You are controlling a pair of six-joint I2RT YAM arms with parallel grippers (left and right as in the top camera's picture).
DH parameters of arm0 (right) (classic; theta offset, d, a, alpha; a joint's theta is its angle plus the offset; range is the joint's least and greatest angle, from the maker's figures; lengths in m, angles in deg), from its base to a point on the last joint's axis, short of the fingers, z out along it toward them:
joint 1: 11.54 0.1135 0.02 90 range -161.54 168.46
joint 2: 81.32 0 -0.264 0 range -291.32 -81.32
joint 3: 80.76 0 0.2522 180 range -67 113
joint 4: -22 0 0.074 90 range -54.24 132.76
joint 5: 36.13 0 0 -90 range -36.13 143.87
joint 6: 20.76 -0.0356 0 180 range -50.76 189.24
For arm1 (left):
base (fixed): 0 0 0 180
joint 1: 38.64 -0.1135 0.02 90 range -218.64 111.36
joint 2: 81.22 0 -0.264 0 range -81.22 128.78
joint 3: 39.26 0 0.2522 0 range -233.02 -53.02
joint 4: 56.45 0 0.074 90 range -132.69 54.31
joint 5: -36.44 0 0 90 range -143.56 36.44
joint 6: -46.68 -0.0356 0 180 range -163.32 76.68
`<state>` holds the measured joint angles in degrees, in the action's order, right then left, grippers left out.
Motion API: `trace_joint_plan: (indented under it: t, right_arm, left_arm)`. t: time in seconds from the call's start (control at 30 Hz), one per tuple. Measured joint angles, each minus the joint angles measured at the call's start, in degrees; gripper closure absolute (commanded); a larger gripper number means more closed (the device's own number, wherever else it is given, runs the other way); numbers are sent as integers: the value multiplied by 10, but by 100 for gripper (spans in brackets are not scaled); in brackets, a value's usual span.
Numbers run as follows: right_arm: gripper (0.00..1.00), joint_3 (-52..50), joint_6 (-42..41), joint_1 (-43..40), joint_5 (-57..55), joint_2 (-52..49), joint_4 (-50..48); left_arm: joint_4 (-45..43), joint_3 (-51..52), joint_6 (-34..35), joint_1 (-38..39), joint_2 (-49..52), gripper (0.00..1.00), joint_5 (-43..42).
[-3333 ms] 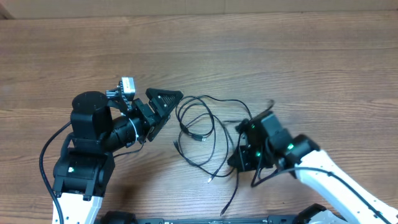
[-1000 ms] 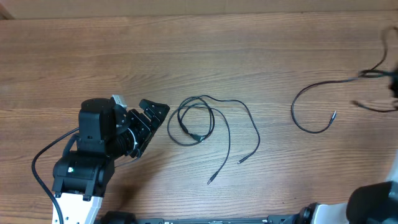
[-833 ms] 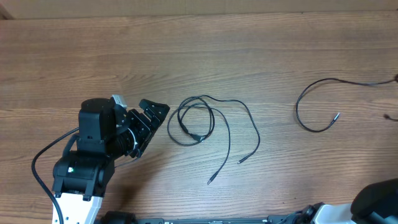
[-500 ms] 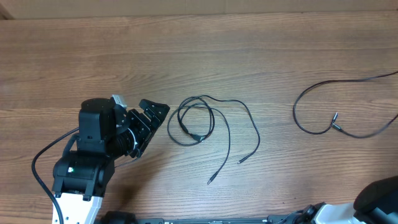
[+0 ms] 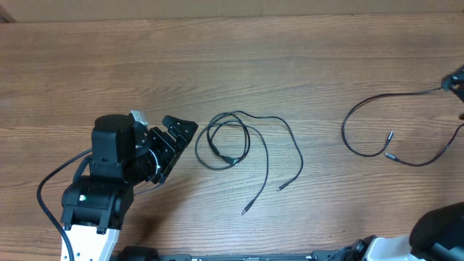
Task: Untangle cables
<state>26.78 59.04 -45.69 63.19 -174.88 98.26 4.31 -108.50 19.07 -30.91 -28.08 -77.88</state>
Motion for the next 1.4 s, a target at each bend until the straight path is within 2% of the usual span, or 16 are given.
trace_joint_plan:
  t: [0.37, 0.6, 0.7, 0.9, 1.07, 1.2, 1.4]
  right_arm:
    - [0, -20, 7, 149, 7, -1, 8]
    - [0, -155, -13, 246, -53, -6, -116]
    - [1, -207, -21, 249, -65, -8, -162]
    - [16, -313, -32, 248, -82, -9, -255]
    - [21, -381, -33, 248, -80, -9, -333]
    - [24, -408, -33, 248, -72, -9, -375]
    - [34, -424, -33, 248, -66, -16, -417]
  left_arm:
    - [0, 0, 0, 0, 0, 0, 0]
    - [0, 0, 0, 0, 0, 0, 1]
    - [0, 0, 0, 0, 0, 0, 2]
    - [0, 0, 0, 0, 0, 0, 2]
    - [0, 0, 0, 0, 0, 0, 2]
    - [0, 0, 0, 0, 0, 0, 2]
    - [0, 0, 0, 0, 0, 0, 2]
